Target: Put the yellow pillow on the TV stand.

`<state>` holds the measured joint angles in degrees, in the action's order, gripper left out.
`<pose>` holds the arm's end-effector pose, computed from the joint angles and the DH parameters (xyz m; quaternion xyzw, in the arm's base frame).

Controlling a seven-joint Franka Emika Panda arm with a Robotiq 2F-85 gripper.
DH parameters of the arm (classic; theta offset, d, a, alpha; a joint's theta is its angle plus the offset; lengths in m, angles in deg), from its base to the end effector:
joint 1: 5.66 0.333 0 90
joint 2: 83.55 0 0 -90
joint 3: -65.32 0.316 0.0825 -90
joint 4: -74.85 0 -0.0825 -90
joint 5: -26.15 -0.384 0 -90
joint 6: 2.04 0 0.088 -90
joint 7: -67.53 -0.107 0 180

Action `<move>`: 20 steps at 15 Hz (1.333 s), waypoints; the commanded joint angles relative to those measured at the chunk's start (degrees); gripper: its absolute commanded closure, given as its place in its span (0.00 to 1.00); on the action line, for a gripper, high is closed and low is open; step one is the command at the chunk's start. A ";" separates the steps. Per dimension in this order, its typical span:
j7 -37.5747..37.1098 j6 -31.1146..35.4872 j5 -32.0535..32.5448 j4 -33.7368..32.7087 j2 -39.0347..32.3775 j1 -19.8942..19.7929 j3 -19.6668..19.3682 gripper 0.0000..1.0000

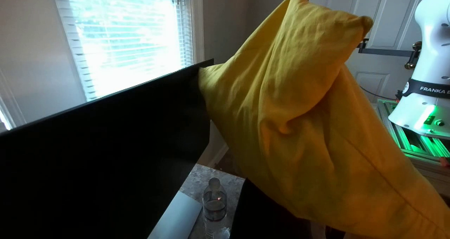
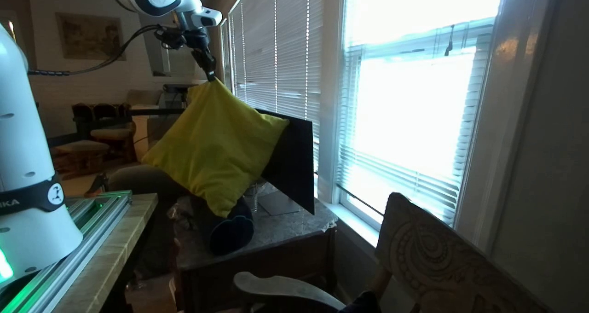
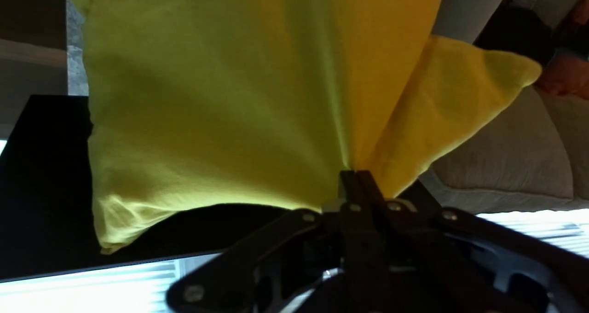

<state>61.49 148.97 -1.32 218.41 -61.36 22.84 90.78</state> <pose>0.2744 0.3698 0.4598 -0.9374 -0.2322 -0.1736 0.1931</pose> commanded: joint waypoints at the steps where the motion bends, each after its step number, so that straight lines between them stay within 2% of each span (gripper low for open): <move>1: -0.71 0.05 0.98 0.13 -0.41 1.26 -1.28 0.99; 6: -0.68 0.03 0.96 0.12 -0.46 1.39 -1.32 0.99; 12: -3.13 7.40 1.29 0.53 -6.33 0.93 1.22 1.00; 20: -3.77 17.48 2.67 0.71 -15.52 1.54 2.65 1.00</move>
<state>60.34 162.10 -1.02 219.01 -73.87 24.10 92.77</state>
